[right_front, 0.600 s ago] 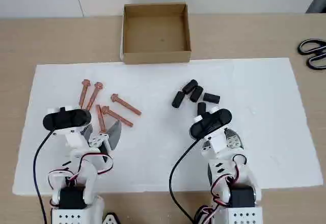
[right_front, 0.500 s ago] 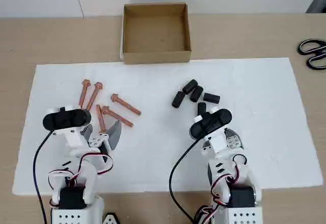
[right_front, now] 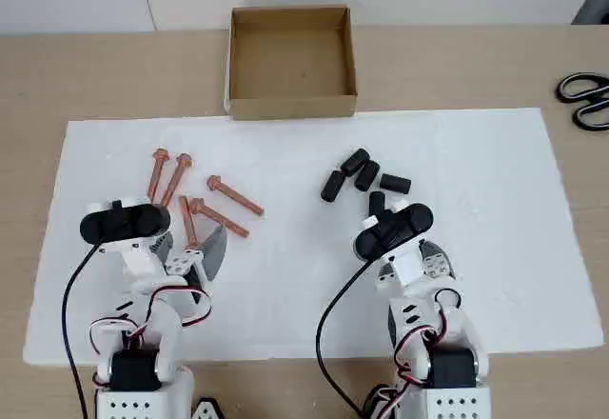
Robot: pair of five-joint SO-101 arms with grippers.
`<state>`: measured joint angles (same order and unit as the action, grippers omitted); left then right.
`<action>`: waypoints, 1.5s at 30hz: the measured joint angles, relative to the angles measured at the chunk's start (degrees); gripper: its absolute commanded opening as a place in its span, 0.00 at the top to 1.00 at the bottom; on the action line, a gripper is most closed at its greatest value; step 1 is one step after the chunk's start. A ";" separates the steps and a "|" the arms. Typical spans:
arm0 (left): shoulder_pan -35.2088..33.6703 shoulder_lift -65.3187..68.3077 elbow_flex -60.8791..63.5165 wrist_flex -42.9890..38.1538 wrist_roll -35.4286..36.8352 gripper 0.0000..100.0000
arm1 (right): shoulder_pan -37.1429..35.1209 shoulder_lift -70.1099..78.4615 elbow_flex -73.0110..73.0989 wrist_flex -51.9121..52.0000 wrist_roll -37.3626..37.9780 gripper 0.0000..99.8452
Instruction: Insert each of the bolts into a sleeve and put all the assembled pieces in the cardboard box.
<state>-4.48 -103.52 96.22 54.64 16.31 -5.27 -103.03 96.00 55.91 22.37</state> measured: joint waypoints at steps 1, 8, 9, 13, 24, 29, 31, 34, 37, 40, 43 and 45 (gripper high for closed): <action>0.00 0.00 0.00 0.00 0.00 0.71 | 0.00 0.00 0.00 0.00 0.00 0.84; 0.00 0.00 0.00 0.00 0.00 0.71 | 0.00 0.00 0.00 0.00 0.00 0.84; 0.00 0.00 0.00 0.00 0.00 0.71 | 0.00 0.00 0.00 0.00 0.00 0.84; 0.00 0.00 0.00 0.00 0.00 0.71 | 0.00 0.00 0.00 0.00 0.00 0.84; 0.00 0.00 0.00 0.00 0.00 0.71 | 0.00 0.00 0.00 0.00 0.00 0.84; 0.00 0.00 0.00 0.00 0.00 0.71 | 0.00 0.00 0.00 0.00 0.00 0.84; 0.00 0.00 0.00 0.00 0.00 0.71 | 0.09 0.00 0.00 0.00 0.00 0.84; 0.00 0.00 0.00 0.00 0.00 0.71 | 1.76 0.00 0.00 0.00 0.00 0.84; 0.00 0.00 0.00 0.00 0.00 0.71 | 4.92 0.00 -0.35 0.00 0.00 0.84; 0.44 0.00 0.00 0.00 -0.09 0.71 | 9.14 0.00 -4.40 2.73 0.18 0.84; 1.23 0.00 0.00 -0.26 0.00 0.71 | 10.73 0.00 -11.87 6.86 1.85 0.84; 1.41 0.00 0.00 -0.53 -0.35 0.71 | 11.25 0.00 -16.88 9.32 3.43 0.84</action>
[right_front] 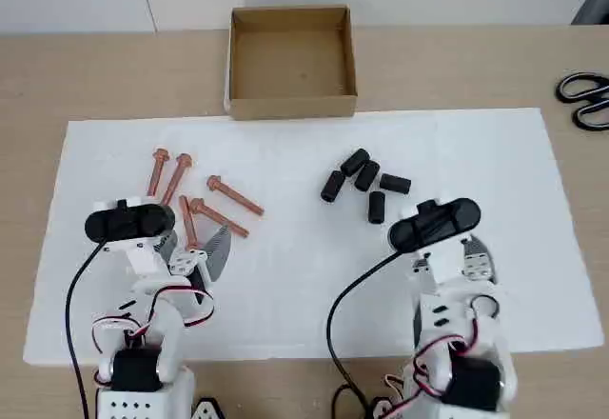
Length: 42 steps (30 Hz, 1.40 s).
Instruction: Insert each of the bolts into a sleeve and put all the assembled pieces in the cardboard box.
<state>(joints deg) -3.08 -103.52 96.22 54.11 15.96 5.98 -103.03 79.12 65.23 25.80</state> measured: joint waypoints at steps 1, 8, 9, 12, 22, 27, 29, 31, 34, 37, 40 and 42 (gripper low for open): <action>-0.26 0.00 -0.18 0.18 -0.26 0.71 | 0.09 0.00 -2.20 0.79 0.44 0.84; -7.91 0.00 -12.40 7.38 -7.56 0.71 | 1.49 4.92 -11.96 0.70 2.90 0.84; -9.41 0.00 -14.33 8.00 -8.70 0.71 | 2.02 7.03 -13.63 -0.09 2.90 0.84; -13.01 1.85 -19.34 9.67 -11.60 0.71 | 3.69 15.47 -20.66 -2.46 3.08 0.84; -14.59 41.76 -46.77 20.04 -12.40 0.71 | -2.29 61.98 -50.81 11.52 3.08 0.84; -14.59 66.81 -62.24 32.62 -12.40 0.71 | -10.20 82.99 -62.59 19.43 0.53 0.84; -14.59 75.34 -66.81 35.16 -12.40 0.71 | -12.92 88.00 -65.85 19.96 -1.93 0.84; -14.86 82.81 -69.36 35.96 -12.13 0.71 | -14.86 91.34 -67.96 19.96 -3.96 0.84; -14.95 89.93 -70.42 35.96 -12.13 0.71 | -16.09 94.77 -69.63 19.43 -7.12 0.84; -14.95 91.52 -71.91 36.22 -10.64 0.71 | -16.26 97.67 -69.71 17.85 -12.40 0.84; -14.95 92.22 -73.85 36.48 -10.64 0.71 | -16.97 101.10 -69.80 14.95 -16.97 0.84; -14.95 92.31 -73.93 36.48 -10.64 0.71 | -17.23 104.00 -69.80 13.36 -18.29 0.84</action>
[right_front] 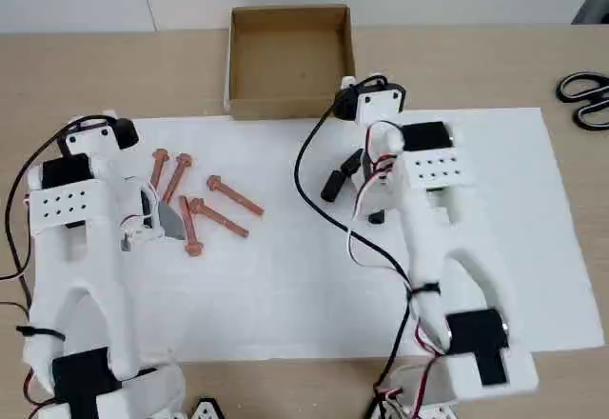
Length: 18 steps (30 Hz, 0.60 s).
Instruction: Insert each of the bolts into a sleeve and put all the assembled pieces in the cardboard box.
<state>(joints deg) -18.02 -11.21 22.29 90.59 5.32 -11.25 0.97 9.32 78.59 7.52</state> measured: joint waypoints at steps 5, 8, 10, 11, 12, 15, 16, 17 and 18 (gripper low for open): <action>0.00 0.09 -0.09 0.00 -0.09 0.71 | -0.70 5.89 0.00 -3.16 -0.88 0.84; 0.00 0.18 -0.09 0.00 -0.09 0.71 | -2.02 7.65 0.00 -5.19 -0.97 0.84; 0.00 0.18 -0.09 0.00 0.00 0.71 | -2.20 8.35 0.00 -6.59 -0.97 0.84; 0.00 0.18 -0.09 0.00 0.00 0.71 | -2.29 8.70 0.00 -7.12 -0.97 0.85; 0.00 0.18 -0.09 0.00 0.00 0.71 | -2.29 8.88 0.00 -7.56 -0.97 0.85; 0.00 0.18 -0.09 0.00 0.00 0.71 | -2.20 9.76 -0.18 -8.35 -2.37 0.85; 0.00 0.18 -0.09 0.00 0.00 0.71 | -2.11 10.02 -0.18 -8.44 -2.73 0.85; 0.00 0.18 -0.09 0.00 0.00 0.71 | -2.11 10.37 -0.18 -8.79 -2.90 0.85; 0.00 0.18 -0.09 0.00 0.00 0.71 | -1.93 10.81 -0.18 -9.14 -3.08 0.85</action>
<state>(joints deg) -18.02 -11.03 22.20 90.59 5.32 -13.19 11.78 9.14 69.45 4.44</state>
